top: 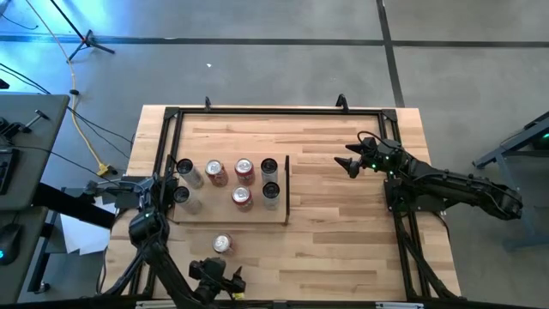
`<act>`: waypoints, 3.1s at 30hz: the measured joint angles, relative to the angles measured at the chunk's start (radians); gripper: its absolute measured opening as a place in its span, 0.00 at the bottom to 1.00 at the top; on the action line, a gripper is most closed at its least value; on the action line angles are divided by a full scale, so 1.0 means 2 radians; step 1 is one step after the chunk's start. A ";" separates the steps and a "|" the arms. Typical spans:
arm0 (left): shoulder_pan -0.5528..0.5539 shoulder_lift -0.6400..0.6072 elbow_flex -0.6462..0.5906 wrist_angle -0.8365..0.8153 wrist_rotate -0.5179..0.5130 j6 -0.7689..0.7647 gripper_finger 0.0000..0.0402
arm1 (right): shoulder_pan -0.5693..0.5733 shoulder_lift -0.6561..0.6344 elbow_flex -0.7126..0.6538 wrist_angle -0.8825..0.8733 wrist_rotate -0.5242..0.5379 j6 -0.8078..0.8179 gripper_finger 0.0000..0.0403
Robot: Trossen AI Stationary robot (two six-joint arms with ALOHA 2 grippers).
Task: Place canned beverage on shelf
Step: Put the right red white can aligned with the other red white soda can on the shelf
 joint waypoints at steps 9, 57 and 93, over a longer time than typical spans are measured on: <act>0.003 0.000 -0.040 0.000 -0.015 -0.052 0.90 | 0.000 0.000 0.000 0.000 0.000 0.000 0.99; 0.030 0.000 -0.184 0.000 -0.220 -0.005 0.90 | 0.000 0.000 0.000 0.000 0.000 0.000 0.99; 0.079 0.000 -0.201 0.016 -0.261 0.032 0.90 | 0.000 0.000 0.000 0.000 0.000 0.000 0.99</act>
